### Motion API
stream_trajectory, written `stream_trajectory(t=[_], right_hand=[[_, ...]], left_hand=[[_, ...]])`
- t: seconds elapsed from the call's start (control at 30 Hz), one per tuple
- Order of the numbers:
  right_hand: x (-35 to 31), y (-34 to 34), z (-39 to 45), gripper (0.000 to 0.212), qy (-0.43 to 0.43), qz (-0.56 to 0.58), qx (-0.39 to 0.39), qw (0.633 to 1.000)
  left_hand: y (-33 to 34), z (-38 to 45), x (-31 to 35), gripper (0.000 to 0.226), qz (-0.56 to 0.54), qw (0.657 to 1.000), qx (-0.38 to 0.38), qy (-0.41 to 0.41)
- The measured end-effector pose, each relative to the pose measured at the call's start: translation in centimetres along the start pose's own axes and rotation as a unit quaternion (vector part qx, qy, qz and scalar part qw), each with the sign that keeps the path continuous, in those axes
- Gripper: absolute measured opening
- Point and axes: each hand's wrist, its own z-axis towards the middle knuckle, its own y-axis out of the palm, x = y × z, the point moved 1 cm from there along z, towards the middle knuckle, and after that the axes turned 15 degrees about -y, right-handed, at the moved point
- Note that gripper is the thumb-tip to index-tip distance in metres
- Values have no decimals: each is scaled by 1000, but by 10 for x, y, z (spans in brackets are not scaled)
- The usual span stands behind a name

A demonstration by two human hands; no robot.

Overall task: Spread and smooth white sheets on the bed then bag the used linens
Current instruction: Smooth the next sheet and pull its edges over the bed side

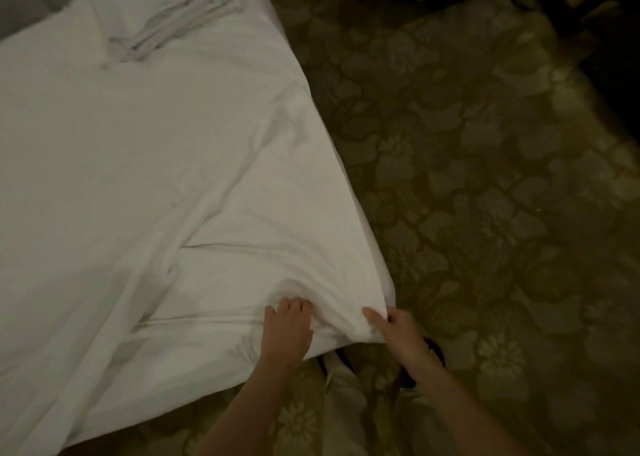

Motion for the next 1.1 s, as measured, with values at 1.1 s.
stream_trajectory(t=[1.1], right_hand=[[-170,147,215,25,-271,-258,-5,928]], left_hand=[[-87,183,-187,42,-514,811,11,-279]])
